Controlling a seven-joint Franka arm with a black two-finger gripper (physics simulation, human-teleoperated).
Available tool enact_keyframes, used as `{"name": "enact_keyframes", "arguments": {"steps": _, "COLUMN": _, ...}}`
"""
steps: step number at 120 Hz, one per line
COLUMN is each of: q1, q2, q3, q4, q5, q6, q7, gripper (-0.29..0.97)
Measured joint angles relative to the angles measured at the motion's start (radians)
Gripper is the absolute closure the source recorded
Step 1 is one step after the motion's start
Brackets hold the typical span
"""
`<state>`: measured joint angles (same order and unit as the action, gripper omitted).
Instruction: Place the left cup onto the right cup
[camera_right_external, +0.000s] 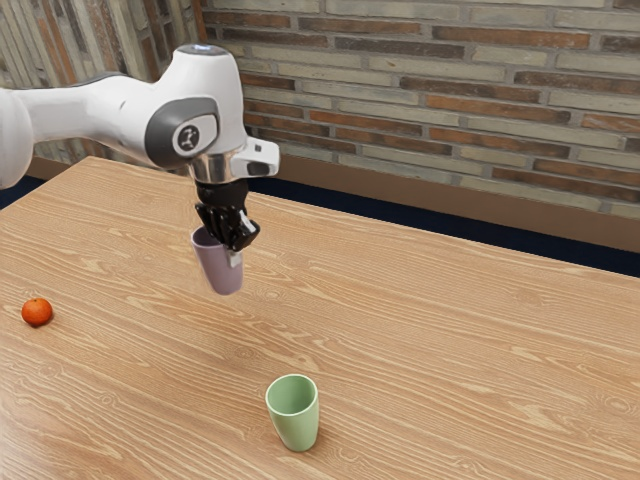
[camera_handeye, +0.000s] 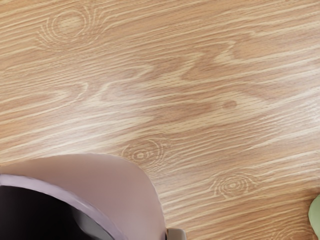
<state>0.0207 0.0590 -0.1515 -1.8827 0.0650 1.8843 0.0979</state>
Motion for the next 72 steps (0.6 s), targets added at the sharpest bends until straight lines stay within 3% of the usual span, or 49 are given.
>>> {"name": "enact_keyframes", "arguments": {"steps": 21, "q1": -0.189, "q2": 0.019, "q3": -0.010, "q4": 0.015, "q5": 0.000, "q6": 0.001, "q7": 0.001, "gripper": 0.78}}
{"name": "enact_keyframes", "arguments": {"steps": 46, "q1": -0.170, "q2": 0.022, "q3": -0.010, "q4": 0.014, "q5": 0.000, "q6": 0.003, "q7": 0.002, "gripper": 0.78}}
{"name": "enact_keyframes", "arguments": {"steps": 72, "q1": -0.221, "q2": 0.030, "q3": -0.010, "q4": 0.015, "q5": -0.001, "q6": 0.003, "q7": 0.004, "gripper": 0.78}}
